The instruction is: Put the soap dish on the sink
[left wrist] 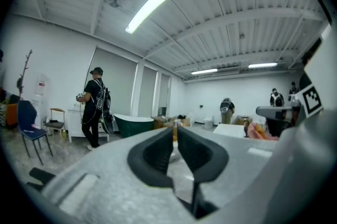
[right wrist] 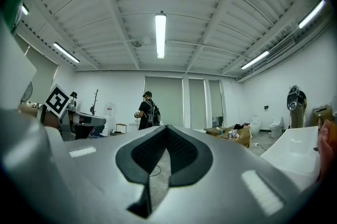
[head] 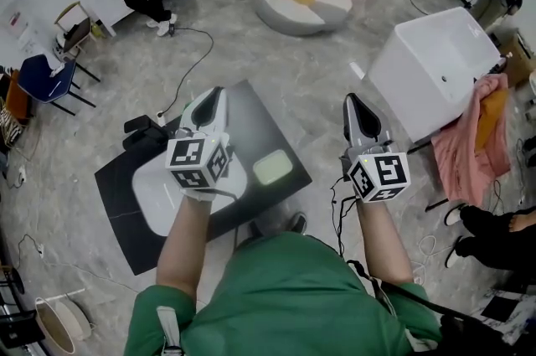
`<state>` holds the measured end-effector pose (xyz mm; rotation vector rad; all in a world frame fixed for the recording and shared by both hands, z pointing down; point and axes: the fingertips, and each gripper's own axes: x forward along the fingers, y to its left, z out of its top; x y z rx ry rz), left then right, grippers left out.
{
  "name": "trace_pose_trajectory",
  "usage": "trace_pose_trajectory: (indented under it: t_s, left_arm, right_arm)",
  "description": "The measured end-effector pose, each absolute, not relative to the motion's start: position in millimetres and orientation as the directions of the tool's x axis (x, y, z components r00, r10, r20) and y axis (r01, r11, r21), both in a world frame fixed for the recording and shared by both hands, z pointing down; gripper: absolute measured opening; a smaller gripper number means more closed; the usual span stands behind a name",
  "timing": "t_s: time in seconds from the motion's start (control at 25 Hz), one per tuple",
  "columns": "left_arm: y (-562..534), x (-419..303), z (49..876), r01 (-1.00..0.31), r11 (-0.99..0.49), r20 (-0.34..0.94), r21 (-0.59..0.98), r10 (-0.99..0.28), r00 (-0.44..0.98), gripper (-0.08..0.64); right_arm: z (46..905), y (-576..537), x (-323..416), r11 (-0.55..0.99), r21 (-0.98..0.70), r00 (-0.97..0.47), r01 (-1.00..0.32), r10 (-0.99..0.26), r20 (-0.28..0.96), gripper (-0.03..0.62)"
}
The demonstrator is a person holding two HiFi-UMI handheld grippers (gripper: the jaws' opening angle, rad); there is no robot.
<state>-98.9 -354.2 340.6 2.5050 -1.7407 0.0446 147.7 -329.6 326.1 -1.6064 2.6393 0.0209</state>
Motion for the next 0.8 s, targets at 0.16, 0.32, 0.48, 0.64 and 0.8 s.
trace_pose_trajectory:
  t_s: [0.16, 0.32, 0.48, 0.64, 0.8]
  left_arm:
    - [-349.1, -96.8, 328.8, -0.935, -0.350, 0.050, 0.064, -0.934, 0.353, 0.021]
    - [-345.4, -94.0, 327.0, -0.931, -0.359, 0.043, 0.066, -0.931, 0.362, 0.020]
    - [-345.1, -98.5, 330.3, -0.932, -0.355, 0.045, 0.073, -0.932, 0.359, 0.018]
    - [-344.6, -100.5, 331.2, -0.931, -0.359, 0.047, 0.064, -0.931, 0.362, 0.018]
    - [-343.7, -97.9, 330.0, -0.929, -0.366, 0.048, 0.048, -0.928, 0.368, 0.018]
  right_arm:
    - [314.2, -323.4, 143.9, 0.468, 0.019, -0.468, -0.884, -0.881, -0.071, -0.002]
    - [311.5, -320.4, 143.0, 0.472, 0.026, -0.473, -0.881, -0.878, -0.078, -0.002]
    - [314.2, -321.0, 140.0, 0.476, 0.028, -0.477, -0.879, -0.875, -0.078, -0.002]
    - [315.2, -322.0, 137.4, 0.475, 0.022, -0.475, -0.880, -0.877, -0.074, -0.002]
    - [314.6, -322.9, 136.2, 0.478, 0.025, -0.479, -0.878, -0.875, -0.077, -0.002]
